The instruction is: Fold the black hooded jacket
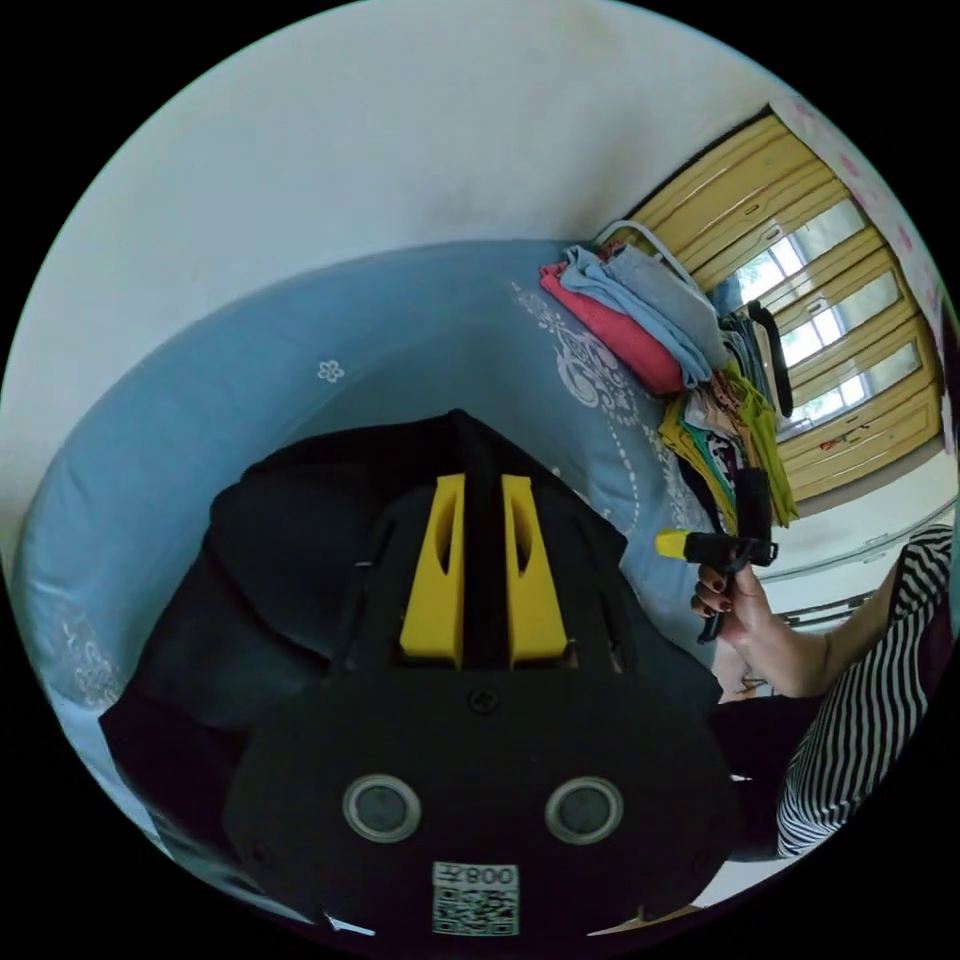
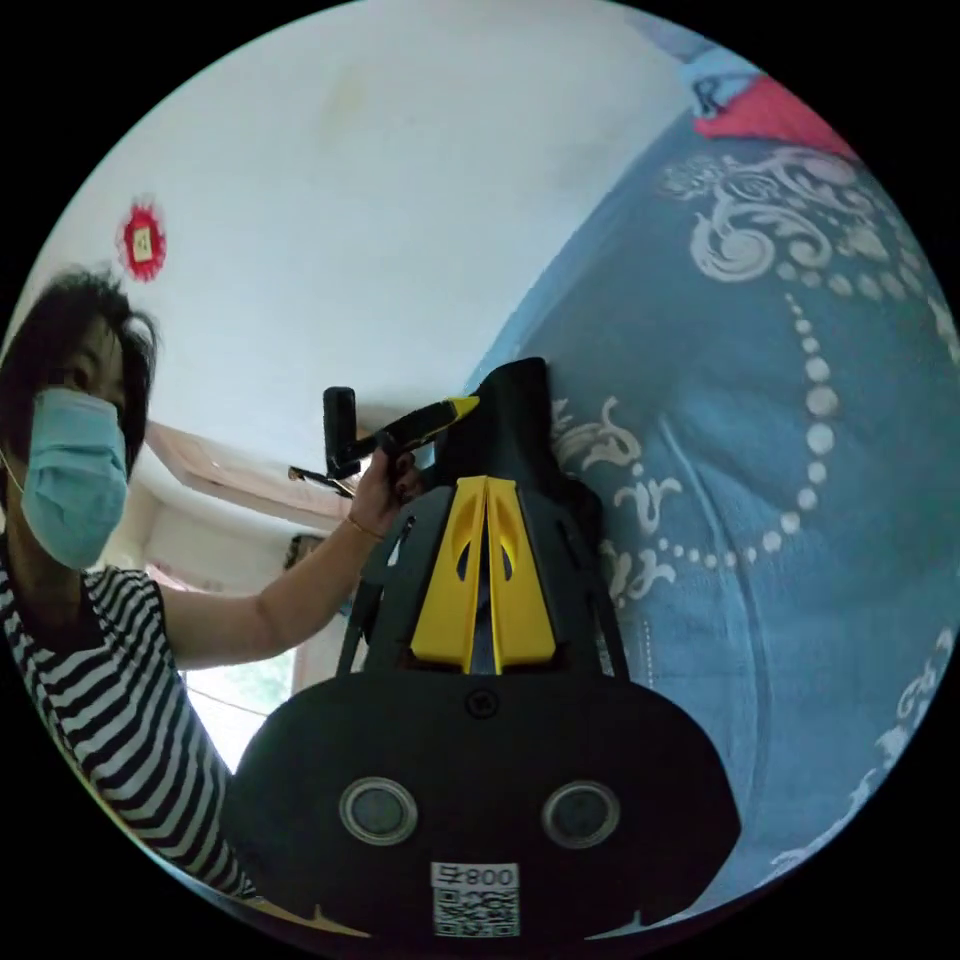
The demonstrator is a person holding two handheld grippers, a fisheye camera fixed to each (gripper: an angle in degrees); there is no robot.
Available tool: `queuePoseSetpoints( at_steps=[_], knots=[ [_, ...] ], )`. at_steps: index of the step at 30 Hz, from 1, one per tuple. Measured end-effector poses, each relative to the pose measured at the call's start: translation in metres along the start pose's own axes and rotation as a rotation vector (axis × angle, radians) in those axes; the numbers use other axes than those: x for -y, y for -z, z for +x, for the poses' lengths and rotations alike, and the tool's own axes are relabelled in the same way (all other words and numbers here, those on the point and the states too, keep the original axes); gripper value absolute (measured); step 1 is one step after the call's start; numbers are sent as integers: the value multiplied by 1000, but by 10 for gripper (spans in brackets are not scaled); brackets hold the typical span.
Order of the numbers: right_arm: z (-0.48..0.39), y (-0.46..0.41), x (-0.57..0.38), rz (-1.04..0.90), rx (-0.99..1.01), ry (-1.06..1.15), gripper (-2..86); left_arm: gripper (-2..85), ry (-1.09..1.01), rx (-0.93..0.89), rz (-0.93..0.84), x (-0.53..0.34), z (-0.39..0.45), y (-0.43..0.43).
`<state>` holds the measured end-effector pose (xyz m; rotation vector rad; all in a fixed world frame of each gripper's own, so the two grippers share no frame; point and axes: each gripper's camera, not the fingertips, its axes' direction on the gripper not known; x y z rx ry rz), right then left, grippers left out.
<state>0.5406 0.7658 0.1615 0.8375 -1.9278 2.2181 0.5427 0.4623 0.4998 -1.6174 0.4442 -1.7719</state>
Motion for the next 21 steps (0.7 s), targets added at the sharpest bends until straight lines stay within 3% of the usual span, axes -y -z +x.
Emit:
queuePoseSetpoints(
  at_steps=[4,7,12,16,19,21],
  knots=[
    [-33,-46,20,-155,-156,149,-1,60,35,72,105,-13,6,25],
    [-40,-76,25,-241,-334,179,-1,24,-10,2,171,-22,16,35],
    [-48,-97,18,-217,-355,157,-1,5,38,34,-90,-24,6,-11],
    [-72,-111,11,-215,-379,159,-1,2,53,-25,-39,-43,1,5],
    [-112,-119,4,-197,-418,253,-1,1,48,7,61,-72,12,41],
    [-136,-130,1,-202,-409,322,0,1,45,-68,148,-102,23,73]
  ],
)
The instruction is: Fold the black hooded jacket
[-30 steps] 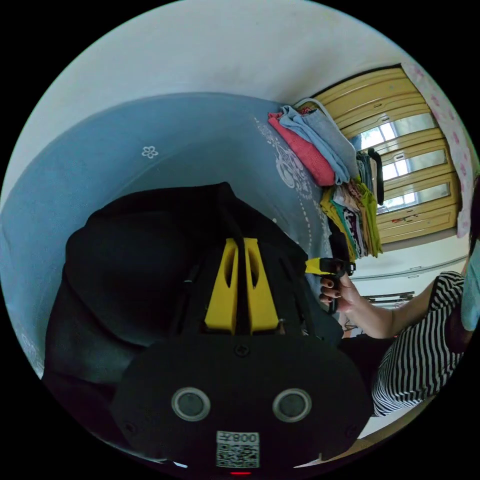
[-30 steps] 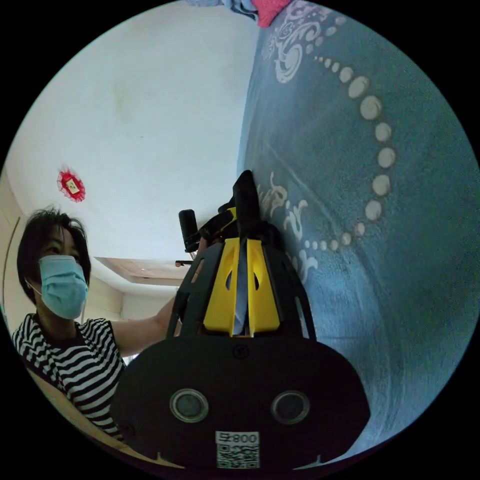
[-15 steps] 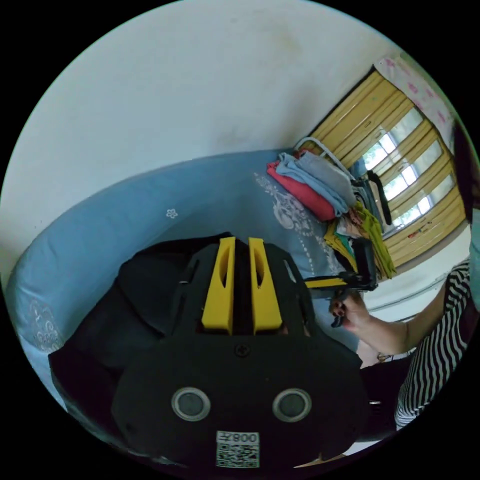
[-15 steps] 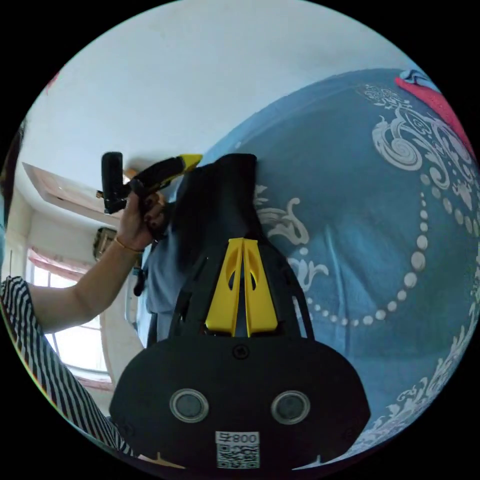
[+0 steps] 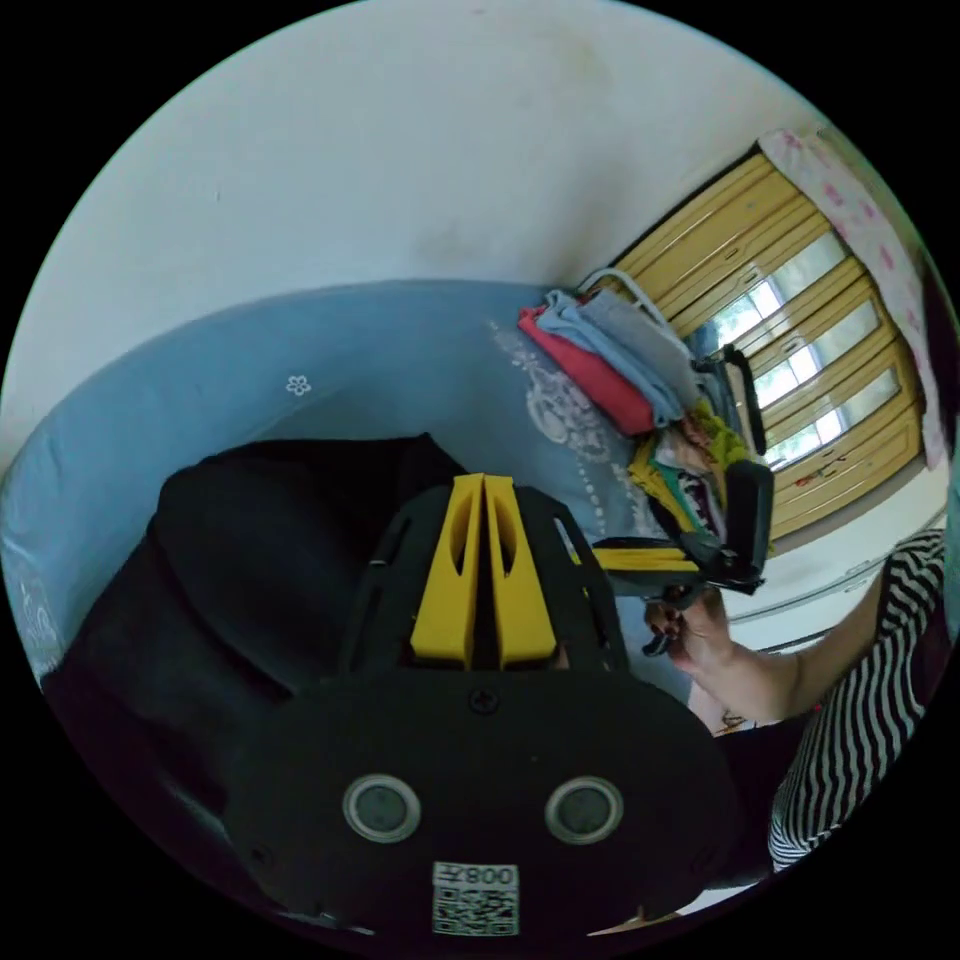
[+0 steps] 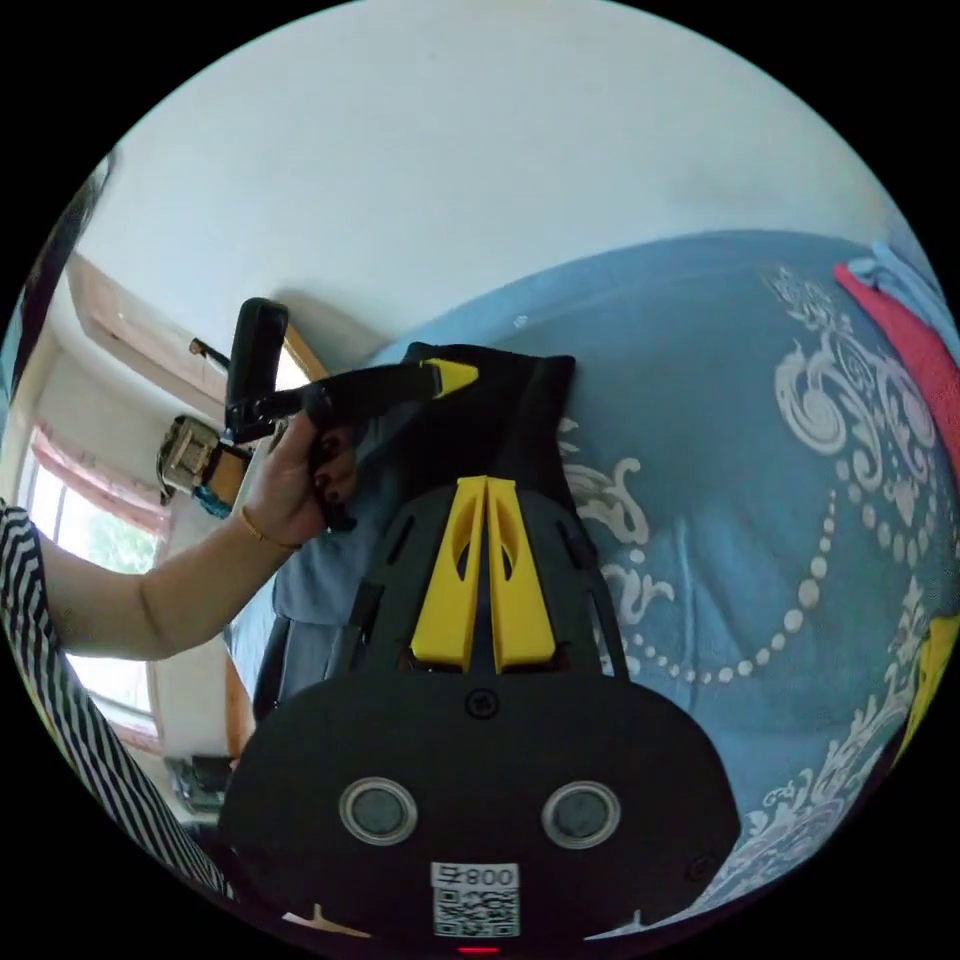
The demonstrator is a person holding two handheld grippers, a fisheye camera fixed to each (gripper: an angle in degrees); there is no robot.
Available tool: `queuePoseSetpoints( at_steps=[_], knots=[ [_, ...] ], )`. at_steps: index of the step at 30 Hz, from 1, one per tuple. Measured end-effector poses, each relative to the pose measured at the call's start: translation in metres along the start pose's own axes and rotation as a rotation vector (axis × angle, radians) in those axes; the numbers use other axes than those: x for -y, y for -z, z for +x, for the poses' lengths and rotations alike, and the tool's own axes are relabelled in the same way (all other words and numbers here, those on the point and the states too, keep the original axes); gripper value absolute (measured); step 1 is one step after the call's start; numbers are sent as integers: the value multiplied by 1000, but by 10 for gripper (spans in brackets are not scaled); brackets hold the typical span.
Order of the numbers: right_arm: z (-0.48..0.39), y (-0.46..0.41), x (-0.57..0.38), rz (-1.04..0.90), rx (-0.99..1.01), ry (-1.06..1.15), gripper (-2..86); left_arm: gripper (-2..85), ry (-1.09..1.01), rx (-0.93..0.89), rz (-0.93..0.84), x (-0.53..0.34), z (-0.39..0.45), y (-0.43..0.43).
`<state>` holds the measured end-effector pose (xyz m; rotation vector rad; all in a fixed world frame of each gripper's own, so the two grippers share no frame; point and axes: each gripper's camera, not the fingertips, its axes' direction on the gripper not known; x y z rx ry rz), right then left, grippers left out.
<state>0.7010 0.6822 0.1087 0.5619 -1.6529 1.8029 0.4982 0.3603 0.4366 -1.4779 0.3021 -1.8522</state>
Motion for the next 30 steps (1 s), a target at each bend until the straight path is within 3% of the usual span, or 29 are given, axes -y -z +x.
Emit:
queuePoseSetpoints(
  at_steps=[5,9,14,19,21,22,25,30],
  knots=[
    [-58,-32,43,-64,-108,179,0,1,96,-13,69,-81,18,56],
    [-66,-86,68,-253,-269,218,0,1,238,134,25,-156,13,92],
    [-96,-90,71,-226,-239,221,0,1,365,24,88,-223,-7,145],
    [-160,-94,62,-195,-259,372,0,2,424,215,186,-305,12,237],
    [-172,-122,61,-278,-321,409,1,2,532,364,126,-349,5,263],
    [-175,-145,61,-375,-356,421,1,3,551,378,102,-358,0,266],
    [-193,-155,63,-366,-369,463,1,5,587,317,20,-394,-22,274],
    [-210,-150,69,-362,-362,455,1,23,628,346,200,-458,-11,360]
  ],
)
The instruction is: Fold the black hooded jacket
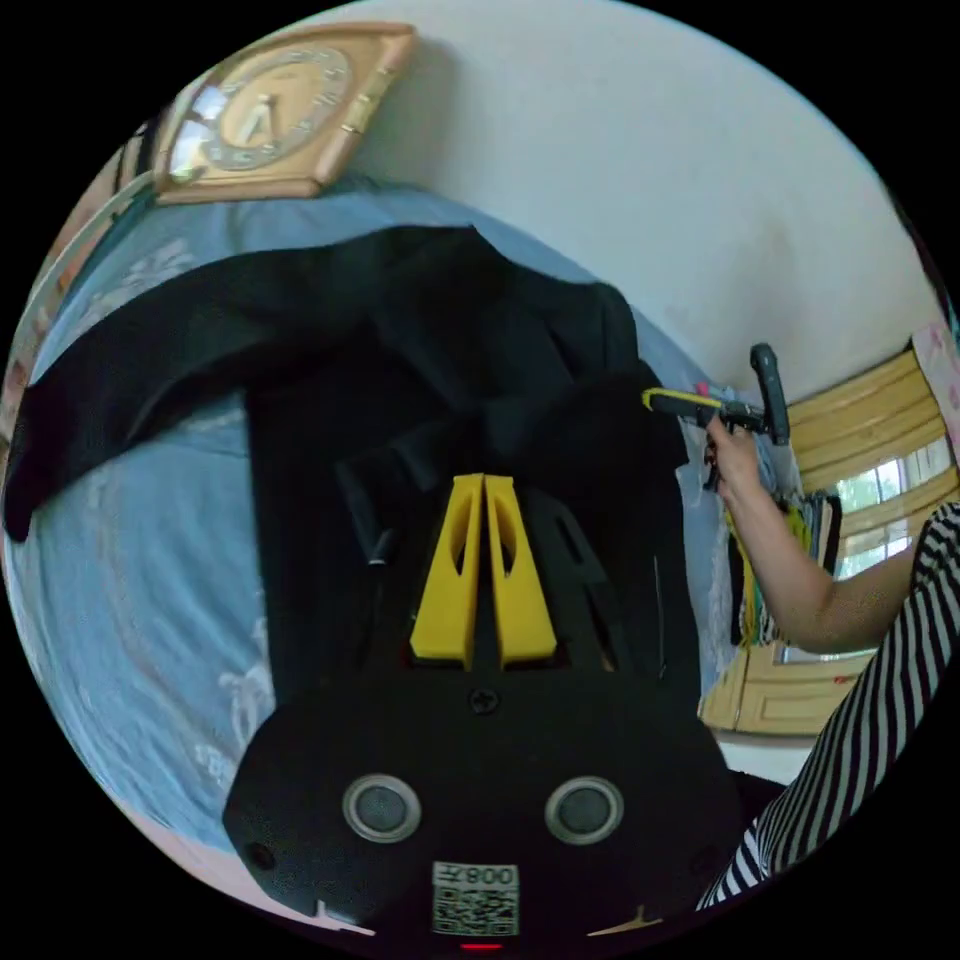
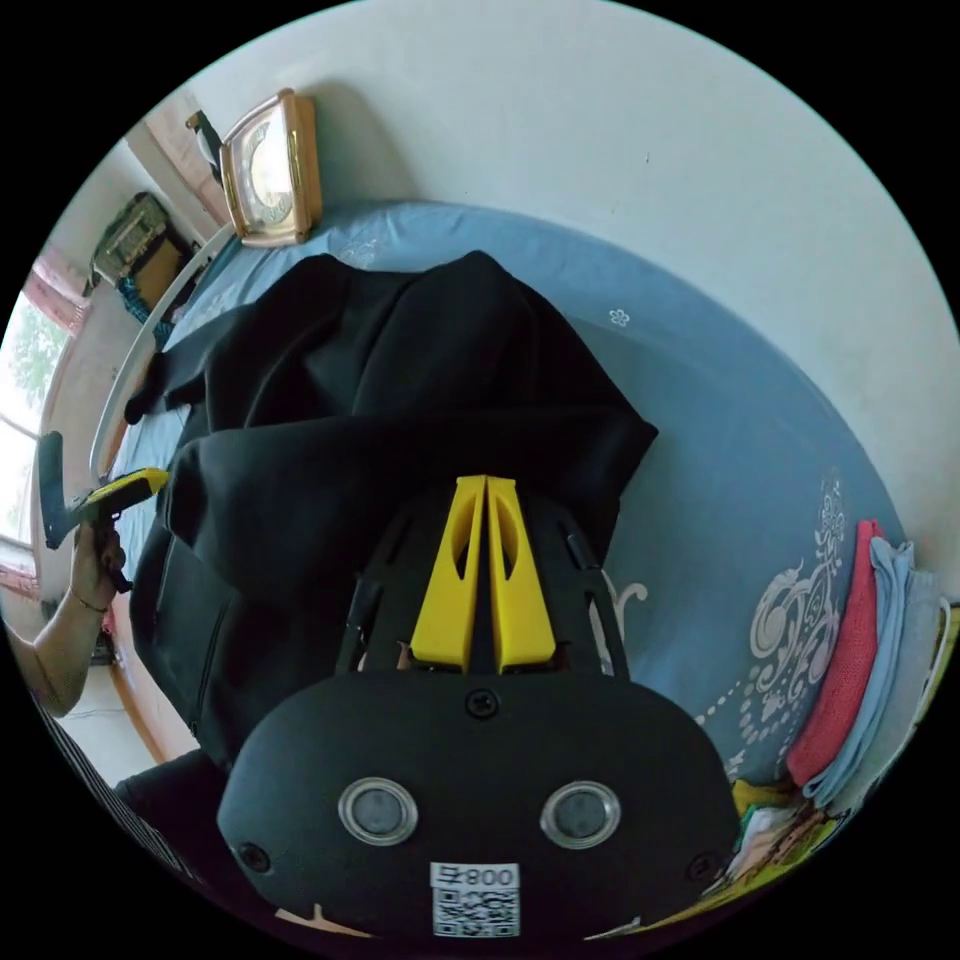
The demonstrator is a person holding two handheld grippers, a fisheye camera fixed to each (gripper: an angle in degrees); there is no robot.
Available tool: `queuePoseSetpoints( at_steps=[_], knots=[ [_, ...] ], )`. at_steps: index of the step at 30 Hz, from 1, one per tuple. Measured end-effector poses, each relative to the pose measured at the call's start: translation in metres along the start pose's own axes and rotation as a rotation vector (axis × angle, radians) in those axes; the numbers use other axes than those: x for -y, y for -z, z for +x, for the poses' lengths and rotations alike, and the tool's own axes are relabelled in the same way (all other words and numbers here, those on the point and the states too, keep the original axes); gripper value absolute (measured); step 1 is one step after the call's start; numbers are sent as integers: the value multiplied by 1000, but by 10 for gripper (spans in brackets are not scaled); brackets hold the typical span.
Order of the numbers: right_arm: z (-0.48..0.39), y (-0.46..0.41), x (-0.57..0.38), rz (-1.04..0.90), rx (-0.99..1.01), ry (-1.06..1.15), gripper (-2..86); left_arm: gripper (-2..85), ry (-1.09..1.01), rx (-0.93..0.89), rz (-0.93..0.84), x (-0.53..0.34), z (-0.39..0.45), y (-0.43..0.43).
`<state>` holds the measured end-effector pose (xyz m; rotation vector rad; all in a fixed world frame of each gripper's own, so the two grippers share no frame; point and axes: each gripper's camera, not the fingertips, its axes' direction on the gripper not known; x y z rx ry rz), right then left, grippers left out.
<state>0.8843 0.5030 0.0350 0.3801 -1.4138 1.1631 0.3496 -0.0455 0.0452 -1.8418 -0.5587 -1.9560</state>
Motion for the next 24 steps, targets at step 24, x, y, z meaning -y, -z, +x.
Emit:
queuePoseSetpoints(
  at_steps=[24],
  knots=[
    [-196,-71,81,-122,350,361,1,82,928,-116,543,-200,-426,292]
  ],
)
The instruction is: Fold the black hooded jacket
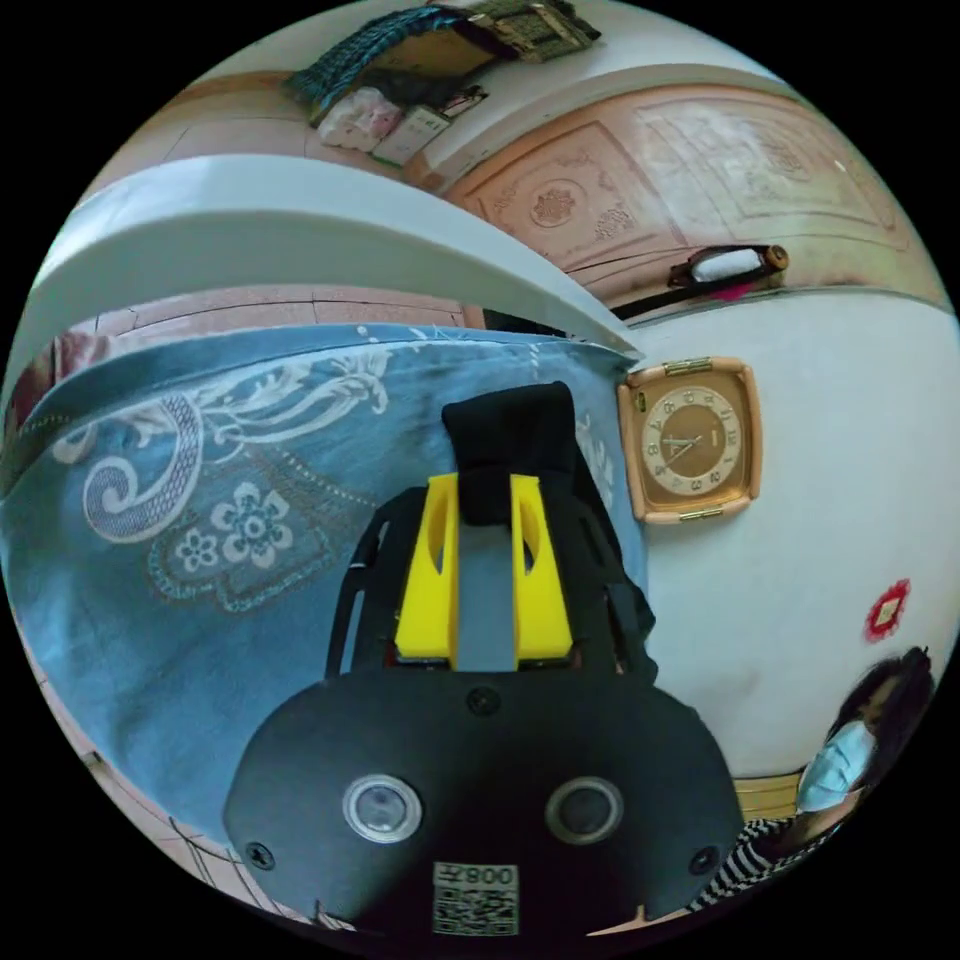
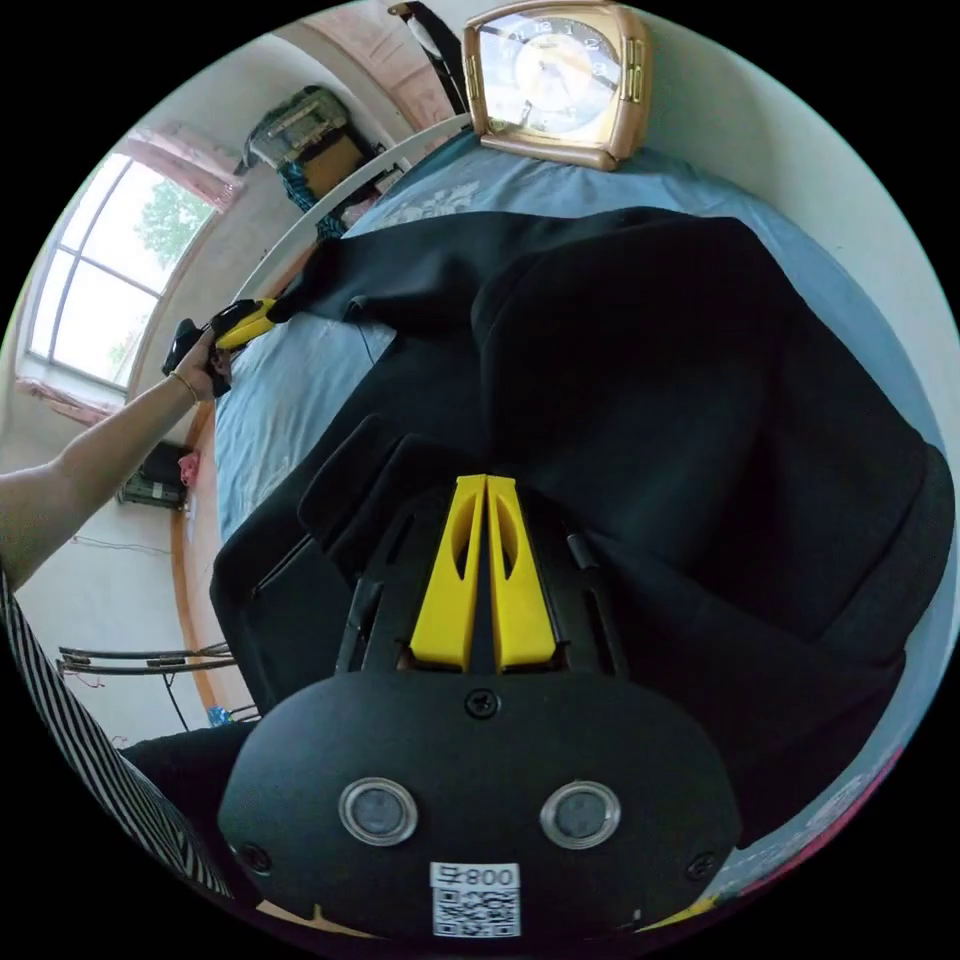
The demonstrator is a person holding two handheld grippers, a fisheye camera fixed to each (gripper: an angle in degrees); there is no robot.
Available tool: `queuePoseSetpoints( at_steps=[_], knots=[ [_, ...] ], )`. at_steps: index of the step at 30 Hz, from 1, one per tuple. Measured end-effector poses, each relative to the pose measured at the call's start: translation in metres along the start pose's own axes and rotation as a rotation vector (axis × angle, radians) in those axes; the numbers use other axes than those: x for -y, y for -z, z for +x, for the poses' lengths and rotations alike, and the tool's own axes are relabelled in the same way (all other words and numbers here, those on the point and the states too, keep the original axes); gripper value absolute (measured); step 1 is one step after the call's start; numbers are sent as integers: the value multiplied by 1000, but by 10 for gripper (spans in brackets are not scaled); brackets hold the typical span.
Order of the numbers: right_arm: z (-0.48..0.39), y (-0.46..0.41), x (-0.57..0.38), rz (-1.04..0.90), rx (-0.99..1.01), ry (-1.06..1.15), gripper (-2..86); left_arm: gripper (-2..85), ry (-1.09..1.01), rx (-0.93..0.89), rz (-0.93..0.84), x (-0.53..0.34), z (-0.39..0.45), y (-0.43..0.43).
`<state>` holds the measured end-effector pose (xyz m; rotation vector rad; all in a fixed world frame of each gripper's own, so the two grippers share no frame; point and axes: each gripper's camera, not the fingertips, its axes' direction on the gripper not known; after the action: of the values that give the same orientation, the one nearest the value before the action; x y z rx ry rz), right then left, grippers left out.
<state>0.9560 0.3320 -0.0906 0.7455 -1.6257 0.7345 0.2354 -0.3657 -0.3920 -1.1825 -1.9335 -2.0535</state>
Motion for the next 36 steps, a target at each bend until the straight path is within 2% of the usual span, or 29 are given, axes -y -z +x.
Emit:
queuePoseSetpoints(
  at_steps=[7,12,15,18,20,23,27,32,36],
  knots=[
    [24,-3,-4,41,49,-27,4,71,-38,-201,-4,-7,-12,33],
    [46,5,-7,30,117,-65,17,69,-89,-446,-78,-39,8,41],
    [63,31,-16,140,251,-97,62,68,-99,-570,-146,-68,20,34],
    [88,52,-23,268,482,-175,115,68,-80,-666,-202,-98,26,22],
    [106,52,-19,316,720,-198,130,68,-70,-686,-241,-115,27,13],
    [120,39,-5,262,927,-204,140,67,-45,-716,-295,-144,27,-3],
    [131,27,5,163,959,-206,147,66,-53,-718,-350,-176,31,-19],
    [135,18,7,20,1057,-152,104,66,-131,-675,-411,-206,44,-36],
    [142,39,-7,17,1019,-102,72,66,-200,-670,-468,-235,62,-56]
  ],
)
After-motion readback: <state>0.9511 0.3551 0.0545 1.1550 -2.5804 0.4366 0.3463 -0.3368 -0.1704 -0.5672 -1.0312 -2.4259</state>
